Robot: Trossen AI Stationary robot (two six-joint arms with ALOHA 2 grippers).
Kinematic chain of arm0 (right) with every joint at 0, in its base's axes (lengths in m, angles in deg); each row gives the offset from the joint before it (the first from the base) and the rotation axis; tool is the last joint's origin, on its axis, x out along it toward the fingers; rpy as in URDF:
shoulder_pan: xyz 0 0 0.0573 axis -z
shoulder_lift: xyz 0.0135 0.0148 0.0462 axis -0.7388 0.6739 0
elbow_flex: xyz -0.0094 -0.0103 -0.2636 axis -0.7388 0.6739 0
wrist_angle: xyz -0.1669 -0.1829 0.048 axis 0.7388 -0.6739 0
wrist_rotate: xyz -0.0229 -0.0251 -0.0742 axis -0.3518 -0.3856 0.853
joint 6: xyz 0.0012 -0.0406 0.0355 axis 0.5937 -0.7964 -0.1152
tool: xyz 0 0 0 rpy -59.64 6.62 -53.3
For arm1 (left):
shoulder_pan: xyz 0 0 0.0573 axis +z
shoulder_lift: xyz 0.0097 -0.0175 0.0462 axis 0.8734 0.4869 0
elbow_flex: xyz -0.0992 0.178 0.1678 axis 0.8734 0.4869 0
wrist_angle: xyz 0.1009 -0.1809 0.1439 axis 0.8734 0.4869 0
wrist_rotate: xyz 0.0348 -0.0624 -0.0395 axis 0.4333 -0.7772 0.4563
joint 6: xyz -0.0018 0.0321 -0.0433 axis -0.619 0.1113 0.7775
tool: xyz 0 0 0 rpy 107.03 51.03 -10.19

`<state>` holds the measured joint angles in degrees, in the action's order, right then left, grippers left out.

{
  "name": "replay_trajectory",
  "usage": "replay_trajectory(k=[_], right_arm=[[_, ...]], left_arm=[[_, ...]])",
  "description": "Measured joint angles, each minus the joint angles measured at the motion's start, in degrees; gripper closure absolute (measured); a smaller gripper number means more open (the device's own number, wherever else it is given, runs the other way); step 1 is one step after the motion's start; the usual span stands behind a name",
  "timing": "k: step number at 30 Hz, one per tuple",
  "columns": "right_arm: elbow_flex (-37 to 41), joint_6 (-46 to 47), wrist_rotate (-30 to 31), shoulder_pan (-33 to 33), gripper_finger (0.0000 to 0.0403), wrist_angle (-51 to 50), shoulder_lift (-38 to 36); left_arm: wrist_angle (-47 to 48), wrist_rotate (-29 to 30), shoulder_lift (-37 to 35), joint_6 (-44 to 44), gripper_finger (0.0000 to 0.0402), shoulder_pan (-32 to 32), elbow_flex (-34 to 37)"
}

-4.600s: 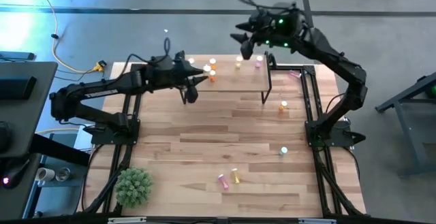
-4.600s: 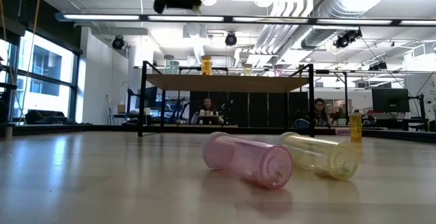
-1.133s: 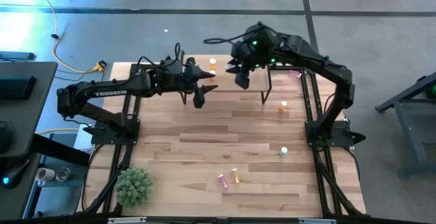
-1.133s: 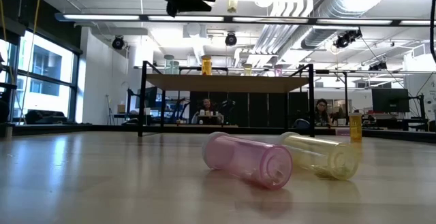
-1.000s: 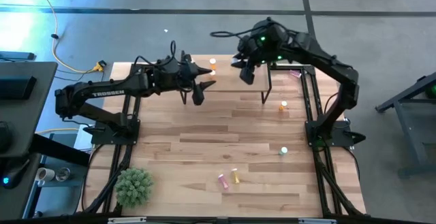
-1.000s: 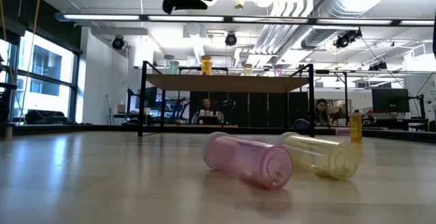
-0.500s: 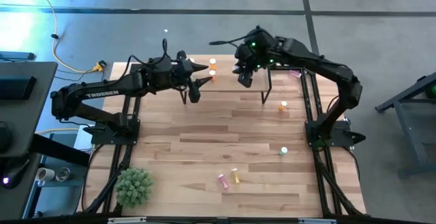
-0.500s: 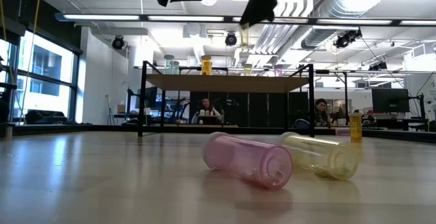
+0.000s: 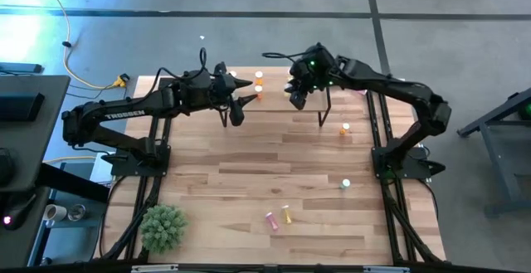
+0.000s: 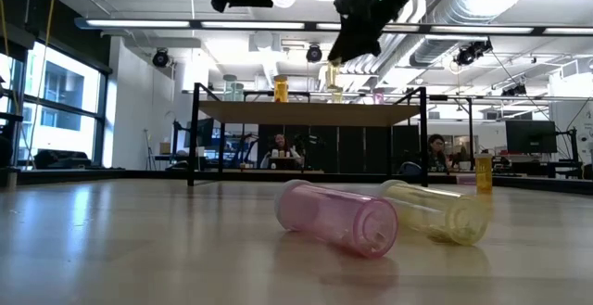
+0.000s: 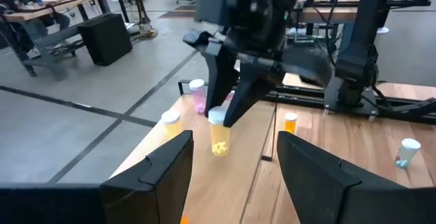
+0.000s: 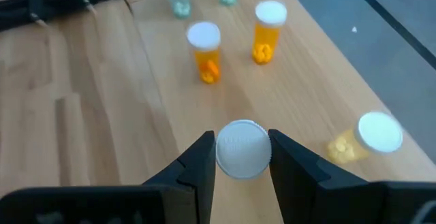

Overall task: Pick and place medicine bottles onto shelf by color
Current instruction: Put the top yellow pill bottle on the shelf aligned with the other yellow pill bottle

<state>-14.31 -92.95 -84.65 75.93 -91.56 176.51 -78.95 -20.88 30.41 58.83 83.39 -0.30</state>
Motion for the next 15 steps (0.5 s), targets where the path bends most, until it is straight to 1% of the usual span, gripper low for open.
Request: replay_trajectory(k=[5, 9, 15], right_arm=[[2.5, 0.1, 1.9, 0.1, 0.0297, 0.5, 0.1], [2.6, 0.0, 3.8, 0.1, 0.0297, 0.5, 0.1], [2.7, 0.0, 4.6, 0.1, 0.0297, 0.7, 0.5]], left_arm=[[0.0, 0.0, 0.0, 0.0, 0.0202, 0.0, 0.0], [0.0, 0.0, 0.0, 0.0, 0.0202, 0.0, 0.0], [0.0, 0.1, 0.0, 0.0, 0.0202, 0.0, 0.0]])
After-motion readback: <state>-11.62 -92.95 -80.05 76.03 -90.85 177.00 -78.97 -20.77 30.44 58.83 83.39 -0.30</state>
